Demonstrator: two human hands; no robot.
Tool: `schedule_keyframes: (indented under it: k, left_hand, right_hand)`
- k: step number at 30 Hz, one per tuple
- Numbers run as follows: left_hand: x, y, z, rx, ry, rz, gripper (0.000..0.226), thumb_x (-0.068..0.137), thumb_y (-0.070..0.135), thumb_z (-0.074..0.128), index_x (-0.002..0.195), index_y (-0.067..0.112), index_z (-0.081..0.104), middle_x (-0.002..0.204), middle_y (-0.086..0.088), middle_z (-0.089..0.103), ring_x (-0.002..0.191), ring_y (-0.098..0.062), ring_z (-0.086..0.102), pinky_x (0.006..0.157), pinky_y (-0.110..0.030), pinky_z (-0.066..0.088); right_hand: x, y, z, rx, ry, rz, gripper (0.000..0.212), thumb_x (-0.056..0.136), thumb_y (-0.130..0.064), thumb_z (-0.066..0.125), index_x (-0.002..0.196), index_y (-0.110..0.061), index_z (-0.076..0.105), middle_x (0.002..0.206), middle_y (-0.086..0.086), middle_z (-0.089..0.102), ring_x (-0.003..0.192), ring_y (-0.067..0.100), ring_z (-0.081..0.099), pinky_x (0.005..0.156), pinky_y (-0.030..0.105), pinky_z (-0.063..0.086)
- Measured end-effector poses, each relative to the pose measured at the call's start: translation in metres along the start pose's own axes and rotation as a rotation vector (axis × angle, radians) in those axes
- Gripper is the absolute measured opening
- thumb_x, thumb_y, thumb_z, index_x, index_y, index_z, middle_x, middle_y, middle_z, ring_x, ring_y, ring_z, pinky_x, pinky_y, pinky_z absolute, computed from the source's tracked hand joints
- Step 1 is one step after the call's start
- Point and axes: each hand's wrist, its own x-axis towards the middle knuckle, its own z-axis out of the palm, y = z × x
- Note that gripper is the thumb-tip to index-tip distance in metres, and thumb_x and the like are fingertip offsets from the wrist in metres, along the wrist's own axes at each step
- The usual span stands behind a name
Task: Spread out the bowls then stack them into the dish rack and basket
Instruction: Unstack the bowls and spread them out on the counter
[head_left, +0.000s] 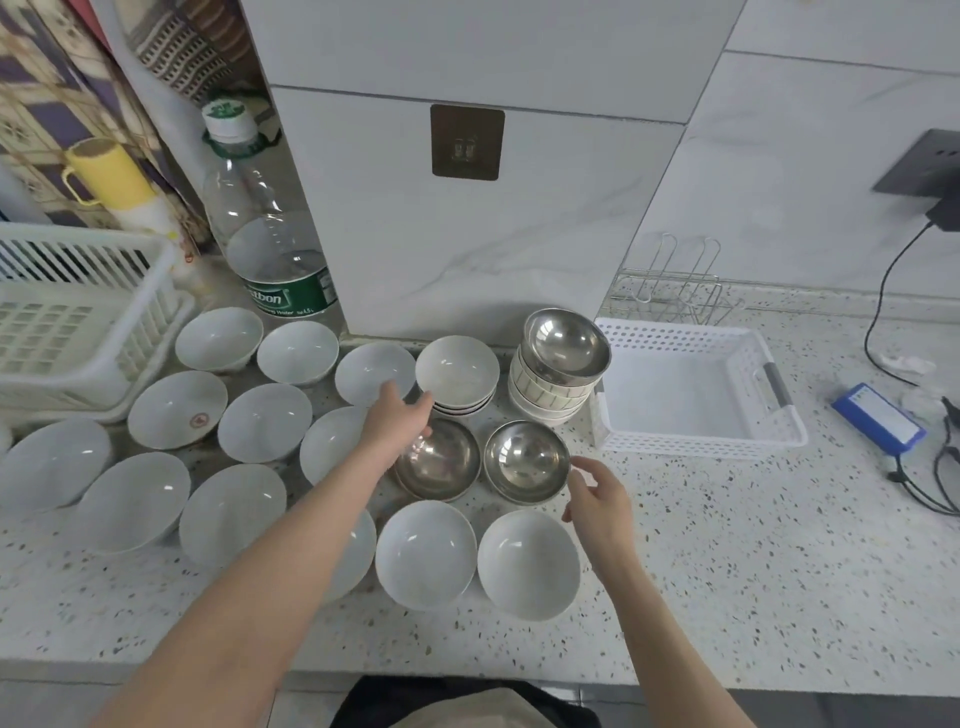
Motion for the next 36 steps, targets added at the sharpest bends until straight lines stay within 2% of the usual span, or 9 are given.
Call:
schedule_keyframes:
  k: [4, 9, 14, 20, 24, 27, 30, 34, 36]
  left_hand:
    - [0.026, 0.011, 0.000, 0.048, -0.077, -0.020, 0.076, 0.091, 0.044, 0.055, 0.153, 0.025, 0.016, 0.087, -0.005, 0.072, 0.034, -0.005, 0.053, 0.034, -0.017, 0.034]
    - [0.036, 0.014, 0.006, 0.000, -0.147, 0.041, 0.048, 0.093, 0.022, 0.053, 0.139, 0.027, 0.039, 0.115, -0.008, 0.067, 0.047, -0.006, 0.068, 0.031, -0.017, 0.031]
    - [0.037, 0.018, 0.007, -0.071, -0.186, 0.025, 0.048, 0.092, 0.010, 0.041, 0.133, 0.035, 0.042, 0.089, -0.012, 0.071, 0.046, -0.008, 0.066, 0.032, -0.015, 0.025]
    - [0.038, 0.018, 0.003, -0.136, -0.220, 0.050, 0.059, 0.093, 0.003, 0.034, 0.138, 0.040, 0.037, 0.091, -0.009, 0.069, 0.060, -0.019, 0.074, 0.032, -0.016, 0.022]
    - [0.037, 0.019, -0.003, -0.089, -0.272, 0.039, 0.061, 0.093, 0.008, 0.035, 0.140, 0.047, 0.030, 0.071, -0.015, 0.075, 0.038, -0.013, 0.054, 0.031, -0.016, 0.022]
    - [0.036, 0.026, -0.006, -0.077, -0.278, 0.053, 0.059, 0.094, 0.008, 0.036, 0.141, 0.042, 0.031, 0.080, -0.016, 0.074, 0.025, -0.005, 0.045, 0.029, -0.015, 0.022]
    - [0.034, 0.032, -0.009, -0.106, -0.278, 0.070, 0.056, 0.092, 0.003, 0.037, 0.136, 0.037, 0.038, 0.081, -0.016, 0.072, 0.030, -0.007, 0.053, 0.030, -0.016, 0.024]
    - [0.031, 0.033, -0.017, -0.234, -0.301, 0.052, 0.057, 0.089, -0.003, 0.036, 0.127, 0.040, 0.040, 0.064, -0.016, 0.072, 0.032, -0.010, 0.053, 0.030, -0.018, 0.023]
    - [0.030, 0.031, -0.025, -0.299, -0.324, 0.056, 0.058, 0.088, -0.003, 0.037, 0.127, 0.040, 0.041, 0.062, -0.017, 0.072, 0.032, -0.010, 0.050, 0.030, -0.018, 0.023]
  right_hand:
    - [-0.004, -0.011, 0.011, 0.004, 0.006, 0.004, 0.023, 0.094, -0.030, 0.049, 0.114, -0.035, 0.060, 0.056, -0.003, 0.063, 0.051, -0.003, 0.060, 0.053, 0.023, 0.042]
    - [-0.009, -0.014, 0.014, -0.002, 0.034, 0.009, 0.022, 0.095, -0.030, 0.049, 0.113, -0.036, 0.060, 0.053, -0.005, 0.062, 0.051, -0.002, 0.060, 0.051, 0.019, 0.041]
    - [-0.015, -0.011, 0.017, 0.013, 0.054, 0.039, 0.025, 0.094, -0.024, 0.049, 0.111, -0.037, 0.060, 0.052, -0.006, 0.062, 0.050, -0.002, 0.059, 0.055, 0.022, 0.044]
    - [-0.015, -0.016, 0.027, 0.021, 0.029, 0.020, 0.026, 0.094, -0.022, 0.049, 0.112, -0.036, 0.062, 0.057, -0.007, 0.064, 0.051, 0.000, 0.058, 0.061, 0.025, 0.047]
    - [-0.011, -0.021, 0.033, -0.009, 0.007, 0.010, 0.029, 0.094, -0.018, 0.048, 0.114, -0.030, 0.065, 0.054, -0.007, 0.061, 0.051, 0.000, 0.058, 0.062, 0.023, 0.046]
    - [-0.008, -0.024, 0.037, -0.027, -0.012, 0.009, 0.032, 0.094, -0.019, 0.047, 0.120, -0.027, 0.063, 0.061, -0.006, 0.062, 0.052, -0.001, 0.058, 0.062, 0.024, 0.046]
    - [-0.005, -0.028, 0.040, -0.023, -0.012, 0.013, 0.032, 0.095, -0.019, 0.047, 0.122, -0.029, 0.060, 0.069, -0.006, 0.065, 0.054, 0.000, 0.059, 0.060, 0.023, 0.045]
    - [0.000, -0.036, 0.045, 0.007, -0.001, 0.016, 0.030, 0.095, -0.018, 0.048, 0.121, -0.026, 0.060, 0.090, -0.004, 0.069, 0.067, 0.003, 0.065, 0.063, 0.021, 0.048]
    - [0.004, -0.040, 0.049, 0.021, -0.013, 0.022, 0.029, 0.094, -0.017, 0.050, 0.119, -0.024, 0.063, 0.081, -0.003, 0.069, 0.060, 0.001, 0.063, 0.061, 0.020, 0.048]
